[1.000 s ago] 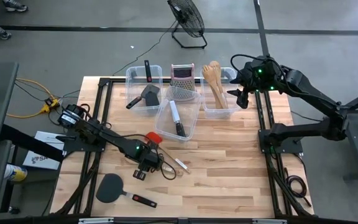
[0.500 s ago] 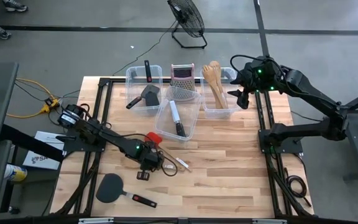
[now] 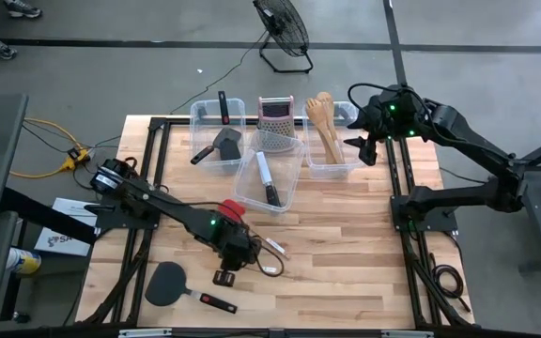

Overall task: Pick & Place Kitchen Items
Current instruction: Put the brown serving spoon into the middle transparent bin

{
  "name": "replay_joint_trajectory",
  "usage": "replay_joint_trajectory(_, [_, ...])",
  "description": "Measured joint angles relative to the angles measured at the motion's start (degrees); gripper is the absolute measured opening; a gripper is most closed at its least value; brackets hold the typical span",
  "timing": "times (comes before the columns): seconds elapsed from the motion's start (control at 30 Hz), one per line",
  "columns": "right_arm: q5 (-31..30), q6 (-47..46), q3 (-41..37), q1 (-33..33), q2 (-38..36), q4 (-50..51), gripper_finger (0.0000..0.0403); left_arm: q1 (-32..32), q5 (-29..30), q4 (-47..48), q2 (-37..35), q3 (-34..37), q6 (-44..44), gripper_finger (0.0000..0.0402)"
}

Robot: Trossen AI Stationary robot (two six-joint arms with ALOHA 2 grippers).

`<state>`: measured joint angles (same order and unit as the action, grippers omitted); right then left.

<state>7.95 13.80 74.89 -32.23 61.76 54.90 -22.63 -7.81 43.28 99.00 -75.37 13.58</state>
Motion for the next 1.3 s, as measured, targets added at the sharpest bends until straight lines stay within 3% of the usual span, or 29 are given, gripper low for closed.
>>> replay_joint_trajectory(0.27, [4.71,0.4,0.0,-0.02,0.0,-0.25,0.0205,0.11,8.59,12.78,-0.17,-18.09,0.22,0.0071])
replay_joint_trajectory(0.47, [13.53,0.92,0.0,0.0,0.0,-0.34,0.0205,0.98,23.15,21.34,-0.19,-27.93,-1.67,0.0071])
replay_joint_trajectory(0.63, [17.06,0.73,0.0,-0.02,0.02,-2.84,0.0205,4.5,33.23,20.34,-0.2,-33.77,-5.33,0.0071])
replay_joint_trajectory(0.73, [17.92,-0.27,0.0,0.0,0.02,-4.14,0.0205,7.35,36.45,18.3,-0.21,-36.13,-9.25,0.0071])
replay_joint_trajectory(0.93, [17.15,-0.3,0.0,0.0,-0.02,-3.52,0.0205,14.35,37.39,14.16,-0.26,-36.53,-13.66,0.0071])
replay_joint_trajectory(1.17, [8.32,2.38,-0.07,-0.02,-2.61,-3.28,0.0205,20.65,37.62,13.56,0.59,-36.46,-21.09,0.0071])
replay_joint_trajectory(1.3, [7.58,2.95,-0.07,-0.02,-3.8,-3.17,0.0205,22.83,41.71,12.71,0.69,-36.51,-25.6,0.0071])
